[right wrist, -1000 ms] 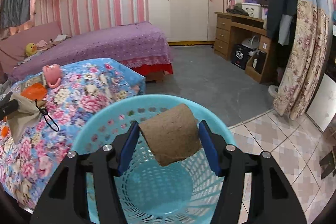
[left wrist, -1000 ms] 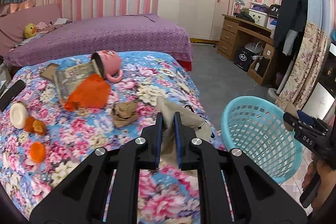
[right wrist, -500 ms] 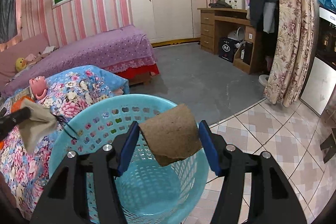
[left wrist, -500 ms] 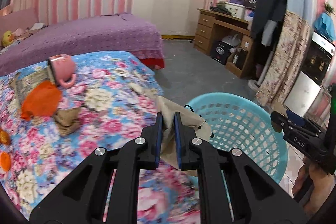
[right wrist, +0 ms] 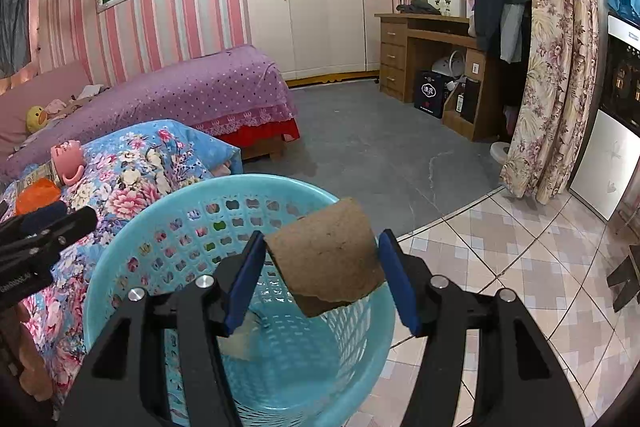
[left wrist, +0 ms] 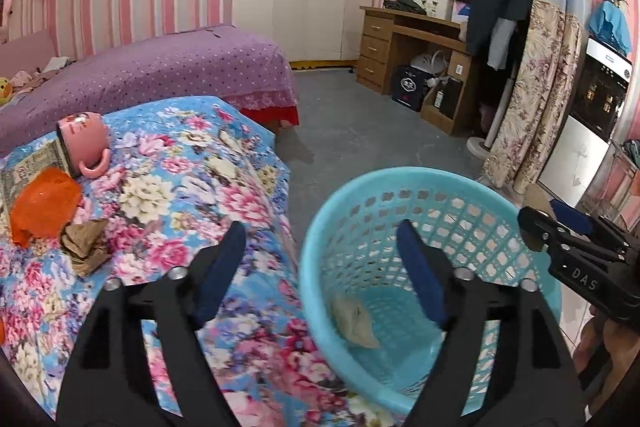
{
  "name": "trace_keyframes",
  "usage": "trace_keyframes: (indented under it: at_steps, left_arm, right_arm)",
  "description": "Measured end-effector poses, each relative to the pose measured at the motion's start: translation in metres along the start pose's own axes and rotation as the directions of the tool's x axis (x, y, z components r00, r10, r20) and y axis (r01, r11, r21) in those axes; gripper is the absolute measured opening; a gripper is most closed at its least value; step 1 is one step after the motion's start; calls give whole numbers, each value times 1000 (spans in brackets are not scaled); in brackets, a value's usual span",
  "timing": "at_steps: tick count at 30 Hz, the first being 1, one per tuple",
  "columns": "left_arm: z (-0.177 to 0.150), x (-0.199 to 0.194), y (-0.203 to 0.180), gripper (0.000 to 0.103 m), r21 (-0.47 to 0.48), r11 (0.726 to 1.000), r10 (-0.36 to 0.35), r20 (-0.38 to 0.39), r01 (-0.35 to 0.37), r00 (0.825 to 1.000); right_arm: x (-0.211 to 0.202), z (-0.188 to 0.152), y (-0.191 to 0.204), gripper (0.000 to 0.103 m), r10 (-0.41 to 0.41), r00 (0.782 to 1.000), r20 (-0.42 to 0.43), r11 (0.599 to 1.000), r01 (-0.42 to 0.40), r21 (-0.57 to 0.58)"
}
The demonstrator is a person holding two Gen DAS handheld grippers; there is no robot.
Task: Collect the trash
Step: 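Move both open tools back over the bed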
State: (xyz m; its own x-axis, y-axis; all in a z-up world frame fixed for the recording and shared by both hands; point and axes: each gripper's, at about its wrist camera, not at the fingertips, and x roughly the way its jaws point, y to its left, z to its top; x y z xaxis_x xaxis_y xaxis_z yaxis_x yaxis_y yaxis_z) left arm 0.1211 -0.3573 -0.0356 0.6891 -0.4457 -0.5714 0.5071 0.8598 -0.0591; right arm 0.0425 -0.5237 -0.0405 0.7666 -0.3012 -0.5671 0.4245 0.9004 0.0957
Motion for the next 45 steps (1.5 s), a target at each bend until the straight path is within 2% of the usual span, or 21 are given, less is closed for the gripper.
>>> trace_keyframes:
  at_steps: [3,7,13,16,20,22,28,34,45]
  left_arm:
    - [-1,-7,9,94,15,997,81,30,-81,996]
    - [-2,-14,17,96,32,992,117,42,-119,992]
    - [-6,-26,29,97,9,991,136,45,-136,990]
    - [-7,-31,36,97,2,989,146,45,-146,988]
    - [-8,-39,48,97,-17,987,161,48,-160,986]
    - [-7,-44,57,97,-31,986,164,47,-162,985]
    - [-6,-64,80,97,-48,979,199,61,-196,978]
    - [-7,-85,109,98,-72,969,241,61,-237,968]
    - [-14,-131,179,98,-129,932,349,72,-338,935]
  right_arm:
    - [2,0,3,59,0,1000,-8,1000,0,-6]
    - [4,-1,9,60,2,1000,-11,1000,-2,-13]
    - [7,0,18,65,3,1000,-6,1000,-3,-22]
    - [6,0,21,79,-15,1000,4,1000,15,-18]
    - [5,2,28,93,-39,999,13,999,39,-24]
    - [4,2,31,96,-45,999,14,998,45,-31]
    - [-2,5,45,97,-63,997,33,997,65,-36]
    - [-8,8,72,97,-41,998,51,998,43,-50]
    - [-19,7,142,97,39,997,71,993,-30,-117]
